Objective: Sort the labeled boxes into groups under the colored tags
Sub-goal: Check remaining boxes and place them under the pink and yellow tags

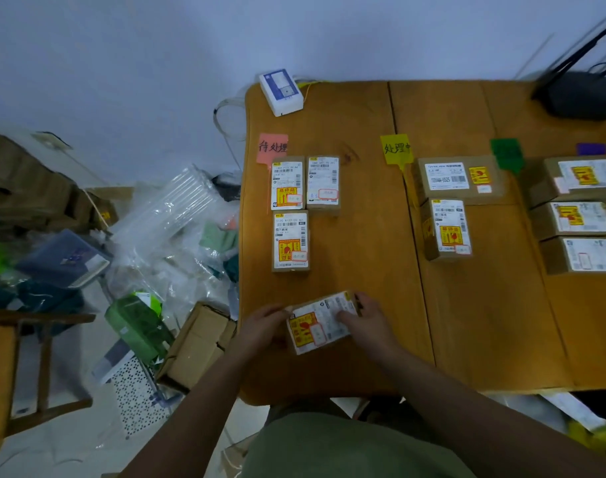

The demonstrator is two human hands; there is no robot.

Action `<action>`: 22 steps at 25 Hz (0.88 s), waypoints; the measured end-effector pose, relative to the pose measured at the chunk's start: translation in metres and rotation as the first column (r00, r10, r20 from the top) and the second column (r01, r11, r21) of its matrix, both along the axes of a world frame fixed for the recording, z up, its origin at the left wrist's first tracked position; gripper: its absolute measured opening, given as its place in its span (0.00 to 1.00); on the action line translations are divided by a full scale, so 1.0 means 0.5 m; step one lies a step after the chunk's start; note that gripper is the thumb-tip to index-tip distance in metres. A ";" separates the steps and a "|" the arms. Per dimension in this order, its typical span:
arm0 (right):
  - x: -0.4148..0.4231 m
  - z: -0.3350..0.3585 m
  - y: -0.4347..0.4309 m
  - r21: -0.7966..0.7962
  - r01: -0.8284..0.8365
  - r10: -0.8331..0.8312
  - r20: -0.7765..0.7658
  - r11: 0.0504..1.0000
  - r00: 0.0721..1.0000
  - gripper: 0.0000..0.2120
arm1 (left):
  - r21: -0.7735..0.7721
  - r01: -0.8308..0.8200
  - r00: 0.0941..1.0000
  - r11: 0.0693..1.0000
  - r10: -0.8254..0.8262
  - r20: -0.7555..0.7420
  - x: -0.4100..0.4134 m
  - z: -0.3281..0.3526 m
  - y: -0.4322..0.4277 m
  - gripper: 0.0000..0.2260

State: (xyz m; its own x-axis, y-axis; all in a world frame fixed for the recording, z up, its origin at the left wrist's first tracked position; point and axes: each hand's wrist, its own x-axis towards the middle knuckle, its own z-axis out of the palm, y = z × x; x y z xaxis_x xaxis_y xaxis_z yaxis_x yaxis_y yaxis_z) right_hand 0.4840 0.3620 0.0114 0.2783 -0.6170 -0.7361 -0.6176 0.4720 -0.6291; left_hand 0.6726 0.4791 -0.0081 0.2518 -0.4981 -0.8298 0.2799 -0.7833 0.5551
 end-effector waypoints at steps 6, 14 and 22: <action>-0.097 0.234 -0.223 -0.254 0.167 -0.066 0.365 0.953 0.929 0.21 | -0.372 -0.203 0.955 0.906 0.099 -0.279 -0.084 0.166 -0.142 0.23; -0.309 0.458 -0.407 -0.435 0.121 0.112 0.472 0.892 0.874 0.36 | -0.671 -0.330 0.927 0.665 0.095 -0.362 -0.377 0.365 -0.329 0.22; -0.515 0.487 -0.495 -0.456 0.085 0.226 0.585 0.886 0.779 0.32 | -0.745 -0.198 0.973 0.637 0.222 -0.069 -0.605 0.419 -0.405 0.22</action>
State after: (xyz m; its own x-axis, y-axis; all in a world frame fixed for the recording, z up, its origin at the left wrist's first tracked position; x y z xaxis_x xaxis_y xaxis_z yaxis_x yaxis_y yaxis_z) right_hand 0.2265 0.1147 0.2550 0.6220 -0.7814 -0.0497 -0.0496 0.0240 -0.9985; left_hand 0.3700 0.2764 0.2014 0.4442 -0.8740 -0.1968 0.3601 -0.0269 0.9325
